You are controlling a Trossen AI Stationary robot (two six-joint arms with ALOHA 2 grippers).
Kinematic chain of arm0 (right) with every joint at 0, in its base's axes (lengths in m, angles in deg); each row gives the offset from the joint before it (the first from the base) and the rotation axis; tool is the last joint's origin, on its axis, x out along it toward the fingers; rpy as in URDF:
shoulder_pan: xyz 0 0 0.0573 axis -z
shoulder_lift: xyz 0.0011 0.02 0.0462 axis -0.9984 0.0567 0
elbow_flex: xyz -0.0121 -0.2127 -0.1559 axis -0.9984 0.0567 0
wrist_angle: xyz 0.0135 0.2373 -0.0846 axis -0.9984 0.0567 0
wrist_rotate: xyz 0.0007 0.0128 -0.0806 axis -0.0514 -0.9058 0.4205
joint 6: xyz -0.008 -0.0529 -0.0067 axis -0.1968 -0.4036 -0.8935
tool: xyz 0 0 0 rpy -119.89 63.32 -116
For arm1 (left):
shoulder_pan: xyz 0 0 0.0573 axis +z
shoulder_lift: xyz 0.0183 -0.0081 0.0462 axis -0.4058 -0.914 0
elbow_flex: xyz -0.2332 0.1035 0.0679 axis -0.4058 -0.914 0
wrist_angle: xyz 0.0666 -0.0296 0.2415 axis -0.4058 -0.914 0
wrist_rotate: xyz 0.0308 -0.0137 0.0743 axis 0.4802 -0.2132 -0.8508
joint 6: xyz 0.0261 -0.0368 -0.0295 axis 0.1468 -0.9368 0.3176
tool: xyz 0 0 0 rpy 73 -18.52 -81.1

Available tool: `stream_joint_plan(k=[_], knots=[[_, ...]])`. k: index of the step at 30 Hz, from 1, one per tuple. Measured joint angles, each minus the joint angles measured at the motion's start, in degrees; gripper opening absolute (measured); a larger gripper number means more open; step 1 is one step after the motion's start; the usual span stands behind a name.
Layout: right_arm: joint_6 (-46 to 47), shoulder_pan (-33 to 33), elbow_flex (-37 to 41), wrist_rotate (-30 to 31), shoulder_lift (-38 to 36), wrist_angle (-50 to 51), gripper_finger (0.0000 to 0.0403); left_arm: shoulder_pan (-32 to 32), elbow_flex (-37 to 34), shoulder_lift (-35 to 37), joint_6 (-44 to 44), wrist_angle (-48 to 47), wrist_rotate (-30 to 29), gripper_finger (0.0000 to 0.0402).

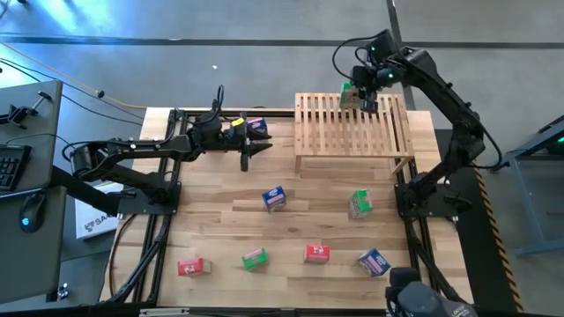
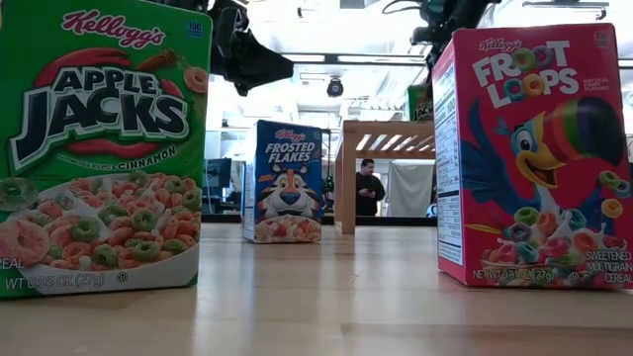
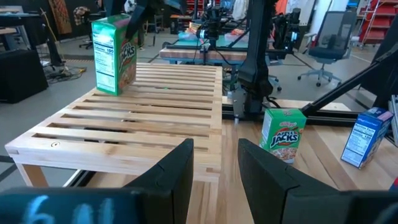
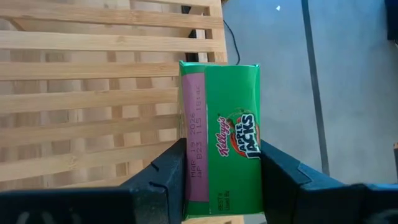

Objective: Stack cereal on shelf
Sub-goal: Put the top left green cereal box on the shelf, then put the bottom right blue cereal box on the shelf

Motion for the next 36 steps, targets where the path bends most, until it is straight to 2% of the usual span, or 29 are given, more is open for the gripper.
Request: stream_joint_plan(k=[6,19,27,36], knots=[[1.8,-0.5,0.0,3.3,0.0,-0.6,0.0147,0.0,0.0,0.0,0.4,-0.7,0.0,0.0115],[3.4,-0.8,0.0,4.3,-0.2,-2.8,0.0236,-1.3,0.0,0.0,-1.4,-3.3,0.2,0.0115],[3.4,-3.2,0.0,6.6,-4.4,-4.7,0.0241,-1.5,0.0,0.0,-0.9,-3.5,-0.6,0.0107],[5.0,-6.7,0.0,11.5,-12.2,-7.0,0.0241,-1.5,0.0,0.0,-1.0,-2.3,-0.6,0.0062]])
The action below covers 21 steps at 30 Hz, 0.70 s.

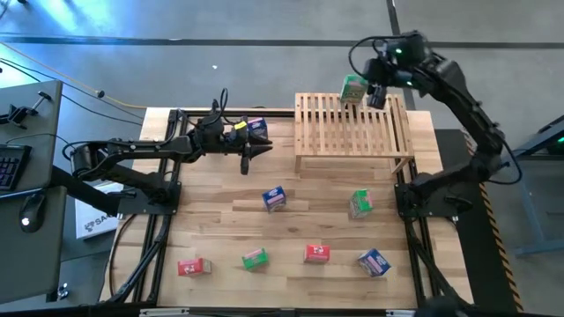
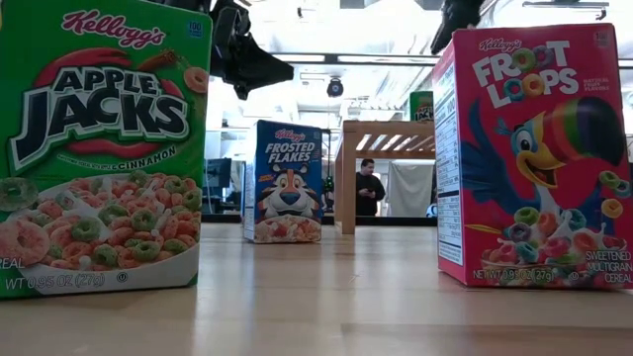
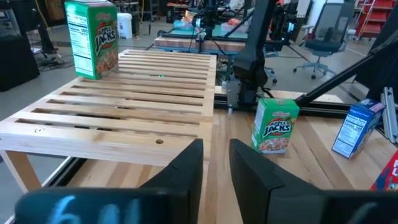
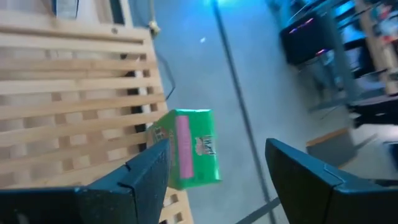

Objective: Stack cereal on shelf
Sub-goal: Put the bottom right blue cereal box on the shelf

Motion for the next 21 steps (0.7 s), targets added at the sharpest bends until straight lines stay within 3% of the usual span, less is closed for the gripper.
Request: stream_joint_plan(k=[6,12,17,21], knots=[[9.3,-4.5,0.0,2.0,-6.2,-1.5,0.0216,0.0,-4.8,0.0,-2.5,9.8,0.0,0.0028],[19.9,-10.5,2.8,0.2,-11.6,1.4,0.0130,0.1,-10.1,0.0,-3.1,21.1,-0.1,0.0008],[24.6,-16.6,17.1,0.1,-19.3,-6.0,0.0023,0.8,-10.4,0.0,-3.8,20.8,-0.2,0.0005],[30.8,-23.0,31.6,-1.2,-26.5,-20.3,0.0017,0.8,-10.4,0.0,-3.1,20.8,-0.2,0.0005]])
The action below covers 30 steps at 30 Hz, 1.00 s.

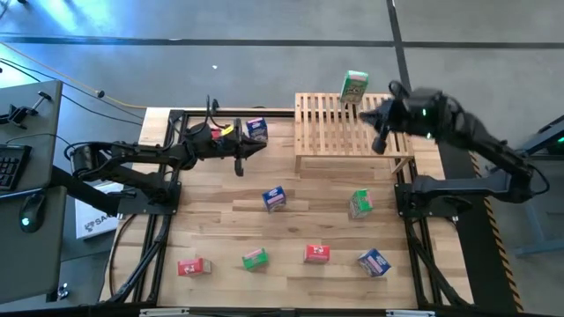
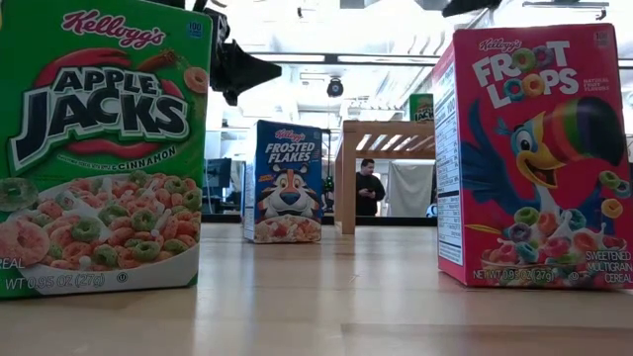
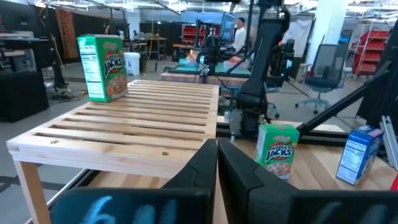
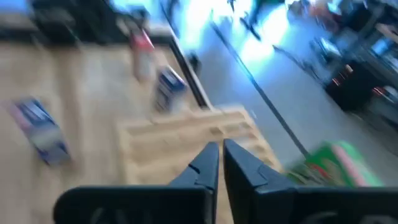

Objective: Stack cereal on shelf
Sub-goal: Put the bottom right blue cereal box on the shelf

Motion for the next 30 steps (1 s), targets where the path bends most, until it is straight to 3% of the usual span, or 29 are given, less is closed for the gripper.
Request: stream_joint_plan(k=[7,12,22,26,30], knots=[[11.0,-12.0,17.6,1.2,-4.9,-17.3,0.0024,-0.2,0.0,0.0,2.2,-2.8,0.0,0.0005],[16.1,-21.2,20.8,12.1,-2.3,-20.1,0.0023,-0.2,0.0,0.0,2.6,-3.2,0.1,0.0005],[46.1,-41.7,9.9,24.1,8.2,1.6,0.0034,-0.8,0.0,0.0,2.6,-4.8,0.0,0.0005],[62.7,-47.9,0.0,22.5,16.4,16.3,0.0069,-0.9,0.0,0.0,3.6,-4.8,0.1,0.0005],[78.2,-52.7,-11.5,15.8,25.7,30.4,0.0125,-0.9,0.0,0.0,3.6,-5.1,0.1,0.0005]])
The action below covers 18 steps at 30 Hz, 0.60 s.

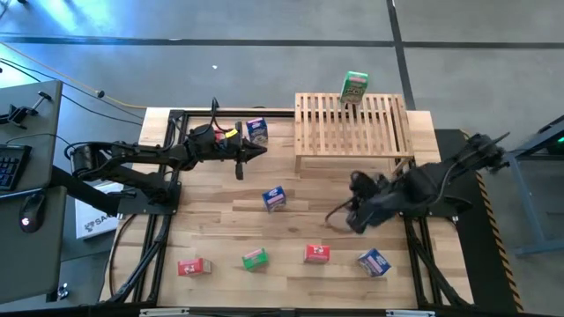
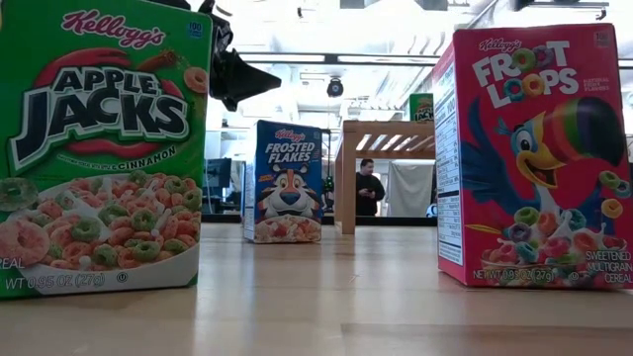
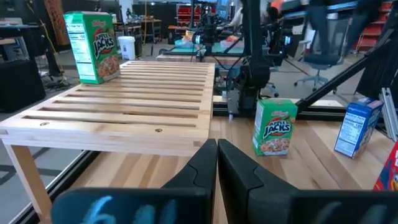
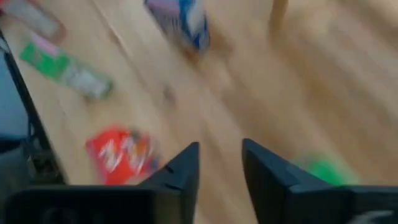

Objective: Stack cereal on shelf
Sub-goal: Put the bottom right blue cereal box on the shelf

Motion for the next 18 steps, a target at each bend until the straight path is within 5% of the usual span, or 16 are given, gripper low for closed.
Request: stream_joint_plan(k=[5,9,18], knots=[[17.6,-5.7,-10.6,-12.3,11.4,14.2,0.0212,0.0,0.0,0.0,0.0,-0.3,0.0,0.0006],[26.3,-10.7,-14.6,-19.6,17.5,14.3,0.0260,0.0,0.0,0.0,0.4,0.0,0.0,0.0006],[42.8,-19.3,-12.5,-20.2,21.4,9.0,0.0272,0.0,0.0,0.0,0.4,4.4,0.0,0.0005]])
